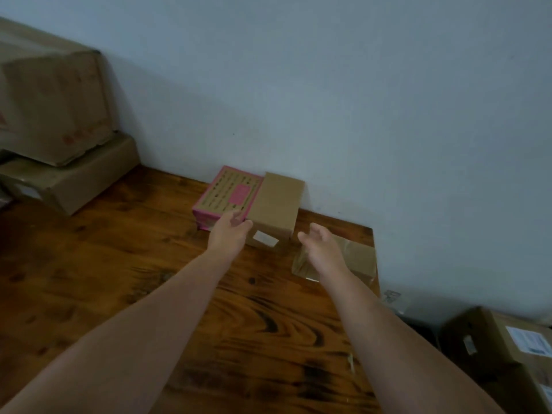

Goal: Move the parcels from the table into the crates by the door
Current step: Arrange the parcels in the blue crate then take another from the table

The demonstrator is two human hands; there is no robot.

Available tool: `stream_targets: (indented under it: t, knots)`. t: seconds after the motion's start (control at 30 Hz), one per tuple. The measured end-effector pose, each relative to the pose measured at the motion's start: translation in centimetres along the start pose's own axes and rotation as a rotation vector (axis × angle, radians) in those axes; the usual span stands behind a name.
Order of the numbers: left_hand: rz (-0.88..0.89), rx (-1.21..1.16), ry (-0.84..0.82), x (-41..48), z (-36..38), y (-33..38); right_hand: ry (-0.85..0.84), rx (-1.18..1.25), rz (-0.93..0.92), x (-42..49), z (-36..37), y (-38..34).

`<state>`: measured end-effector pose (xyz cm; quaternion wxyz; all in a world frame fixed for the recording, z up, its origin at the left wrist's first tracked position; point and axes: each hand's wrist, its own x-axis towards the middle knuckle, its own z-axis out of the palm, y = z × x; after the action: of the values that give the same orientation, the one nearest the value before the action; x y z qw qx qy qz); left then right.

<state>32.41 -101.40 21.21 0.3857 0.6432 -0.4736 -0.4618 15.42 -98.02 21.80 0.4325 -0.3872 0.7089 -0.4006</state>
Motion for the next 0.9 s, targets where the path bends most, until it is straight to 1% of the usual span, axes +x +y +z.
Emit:
stream_targets:
  t: [0.1,0.23,0.37,0.43,0.5,0.57,0.73,0.83,0.9]
  knots:
    - [-0.036,0.002,-0.046,2.7,0.6,-0.3,0.021,-0.038,0.022,2.9,1.4,-0.3]
    - [-0.025,0.002,-0.082,5.7,1.6,-0.7,0.046,-0.025,0.081,6.2,3.0,-0.2]
    - [-0.073,0.035,-0.118,7.6,2.8,-1.3,0.016,-0.041,0.148,8.8,4.1,0.3]
    - [-0.084,0.045,-0.136,7.8,3.2,-1.7,-0.025,-0.089,0.121,9.2,4.4,0.7]
    - [-0.090,0.051,-0.138,7.8,3.2,-1.9,-0.010,-0.108,0.082,9.1,4.6,1.1]
    - [-0.111,0.010,-0.153,7.7,2.9,-2.0,0.012,-0.094,0.081,8.8,4.3,1.3]
    - [-0.085,-0.189,-0.179,5.3,2.1,-1.2,0.065,0.069,0.056,6.9,3.4,0.3]
    - [-0.055,-0.242,-0.166,3.3,1.2,-0.8,0.056,0.154,-0.002,4.9,2.8,-0.5]
    - [-0.008,-0.258,-0.144,1.9,0.4,-0.2,0.026,0.168,-0.065,3.6,2.4,-1.2]
